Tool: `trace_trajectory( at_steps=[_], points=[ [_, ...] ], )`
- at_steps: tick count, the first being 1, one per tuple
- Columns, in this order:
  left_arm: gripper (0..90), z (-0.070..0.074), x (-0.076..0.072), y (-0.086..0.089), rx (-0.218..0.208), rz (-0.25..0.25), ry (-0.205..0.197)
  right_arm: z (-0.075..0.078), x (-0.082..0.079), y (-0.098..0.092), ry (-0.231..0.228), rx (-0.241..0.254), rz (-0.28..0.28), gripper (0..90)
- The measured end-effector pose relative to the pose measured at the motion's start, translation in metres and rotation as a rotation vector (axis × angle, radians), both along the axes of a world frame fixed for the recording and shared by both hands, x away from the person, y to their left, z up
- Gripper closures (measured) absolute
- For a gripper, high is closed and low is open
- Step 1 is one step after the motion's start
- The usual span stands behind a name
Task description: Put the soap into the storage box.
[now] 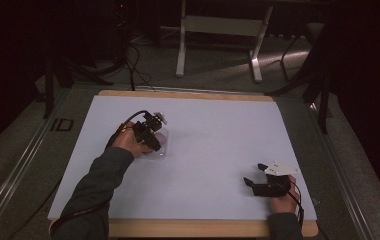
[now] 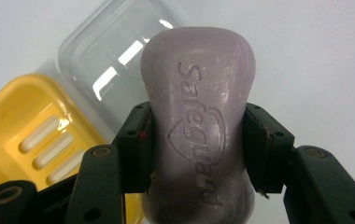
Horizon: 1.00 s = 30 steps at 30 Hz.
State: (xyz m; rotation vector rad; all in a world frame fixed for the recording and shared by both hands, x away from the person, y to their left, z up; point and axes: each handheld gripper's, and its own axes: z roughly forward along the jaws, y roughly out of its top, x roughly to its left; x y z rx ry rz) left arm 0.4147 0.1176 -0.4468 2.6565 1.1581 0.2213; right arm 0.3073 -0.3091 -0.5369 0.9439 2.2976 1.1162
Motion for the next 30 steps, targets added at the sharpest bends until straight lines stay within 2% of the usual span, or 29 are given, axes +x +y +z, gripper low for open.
trace_trajectory(
  at_steps=[4, 11, 30],
  points=[
    [49.7, 0.001, 0.0, 0.007, -0.007, 0.018, -0.004, 0.0, 0.0, 0.0, 0.0, 0.0, 0.0, 20.4],
    [49.7, 0.002, 0.002, 0.019, -0.027, 0.079, -0.001, 0.0, 0.0, 0.0, 0.0, 0.0, 0.0, 20.4],
    [49.7, -0.007, 0.003, 0.04, -0.052, 0.181, 0.002, 0.0, 0.0, 0.0, 0.0, -0.002, -0.001, 20.4]
  ],
)
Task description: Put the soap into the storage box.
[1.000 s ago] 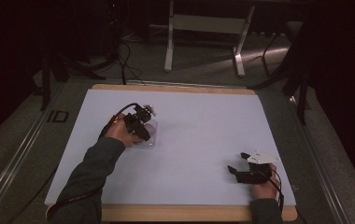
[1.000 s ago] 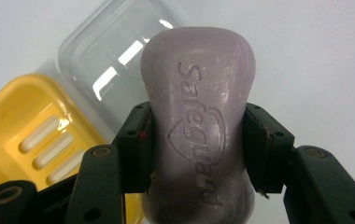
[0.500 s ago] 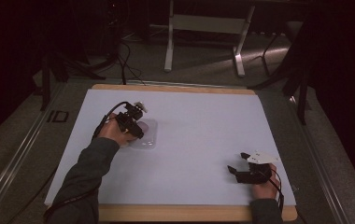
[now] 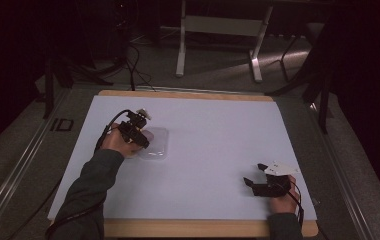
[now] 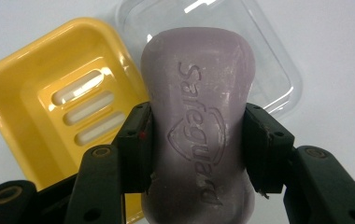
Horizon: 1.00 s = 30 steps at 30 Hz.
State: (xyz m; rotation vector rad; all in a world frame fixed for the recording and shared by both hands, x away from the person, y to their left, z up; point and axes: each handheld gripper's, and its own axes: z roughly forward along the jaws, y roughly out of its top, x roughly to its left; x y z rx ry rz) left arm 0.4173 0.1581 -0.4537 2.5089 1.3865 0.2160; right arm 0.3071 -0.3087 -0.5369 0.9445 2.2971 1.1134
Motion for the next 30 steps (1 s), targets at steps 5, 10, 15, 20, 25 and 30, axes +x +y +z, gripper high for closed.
trace_trajectory(
  at_steps=[5, 10, 15, 20, 25, 30],
  points=[
    [49.7, -0.001, 0.0, 0.007, -0.007, 0.026, 0.0, 0.0, 0.0, 0.0, -0.001, 0.0, 0.0, 20.4],
    [49.7, -0.001, 0.001, 0.015, -0.014, 0.055, -0.004, 0.0, 0.0, 0.0, 0.0, 0.0, 0.0, 20.3],
    [49.7, -0.001, 0.003, 0.022, -0.011, 0.082, -0.007, 0.0, 0.0, 0.0, 0.0, -0.002, 0.0, 20.4],
    [49.7, 0.0, 0.004, 0.027, -0.027, 0.1, -0.01, 0.0, 0.0, 0.0, 0.001, -0.005, 0.0, 20.4],
    [49.7, 0.001, 0.005, 0.03, -0.02, 0.113, -0.015, 0.0, 0.0, 0.0, 0.002, -0.005, 0.0, 20.4],
    [49.7, 0.001, 0.006, 0.032, -0.014, 0.134, -0.024, 0.0, 0.0, 0.0, 0.002, -0.005, 0.0, 20.4]
  ],
)
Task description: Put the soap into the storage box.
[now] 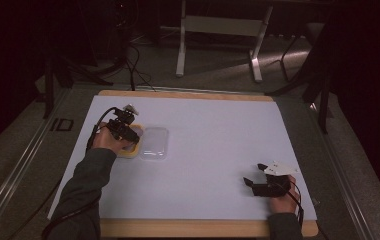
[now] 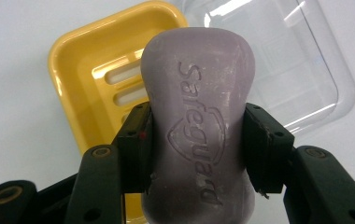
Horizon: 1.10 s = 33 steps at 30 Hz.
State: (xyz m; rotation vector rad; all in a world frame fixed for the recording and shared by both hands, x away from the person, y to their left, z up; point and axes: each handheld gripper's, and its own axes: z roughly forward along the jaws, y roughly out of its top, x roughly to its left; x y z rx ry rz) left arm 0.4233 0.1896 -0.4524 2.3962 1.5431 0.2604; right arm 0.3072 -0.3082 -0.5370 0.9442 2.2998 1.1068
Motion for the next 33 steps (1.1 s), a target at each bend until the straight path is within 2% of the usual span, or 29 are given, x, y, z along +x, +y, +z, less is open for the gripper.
trace_trajectory(
  at_steps=[16, 33],
  points=[
    [49.7, 0.006, 0.006, 0.008, -0.004, 0.064, -0.032, 0.0, 0.0, 0.0, -0.001, -0.002, -0.001, 20.4],
    [49.7, -0.007, 0.014, 0.017, 0.003, 0.131, -0.009, 0.0, 0.0, 0.0, -0.001, -0.002, 0.0, 20.4]
  ],
)
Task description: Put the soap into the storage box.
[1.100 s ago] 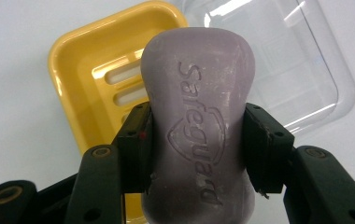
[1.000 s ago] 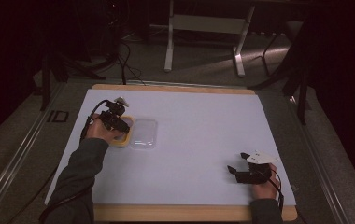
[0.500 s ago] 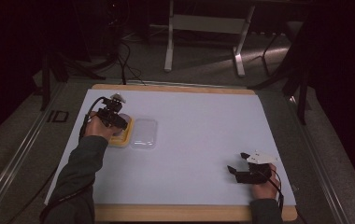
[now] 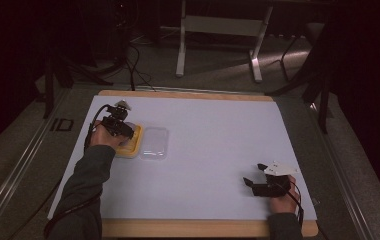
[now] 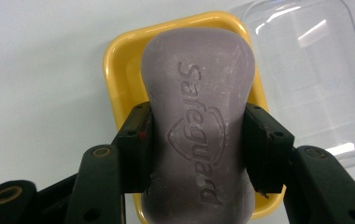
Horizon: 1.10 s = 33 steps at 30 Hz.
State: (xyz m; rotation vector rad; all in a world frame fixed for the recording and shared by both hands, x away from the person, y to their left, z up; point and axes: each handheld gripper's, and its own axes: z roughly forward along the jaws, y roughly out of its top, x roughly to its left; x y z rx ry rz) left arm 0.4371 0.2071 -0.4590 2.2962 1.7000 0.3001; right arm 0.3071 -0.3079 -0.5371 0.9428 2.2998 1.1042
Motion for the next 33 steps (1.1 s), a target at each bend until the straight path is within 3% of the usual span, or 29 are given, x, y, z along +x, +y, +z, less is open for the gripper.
trace_trajectory(
  at_steps=[26, 33],
  points=[
    [49.6, -0.03, 0.007, -0.004, 0.014, 0.012, 0.052, 0.0, 0.0, 0.0, 0.001, -0.004, -0.001, 20.4],
    [49.5, -0.032, 0.008, -0.005, 0.017, 0.011, 0.045, 0.0, 0.0, 0.0, 0.001, -0.005, 0.0, 20.4]
  ],
)
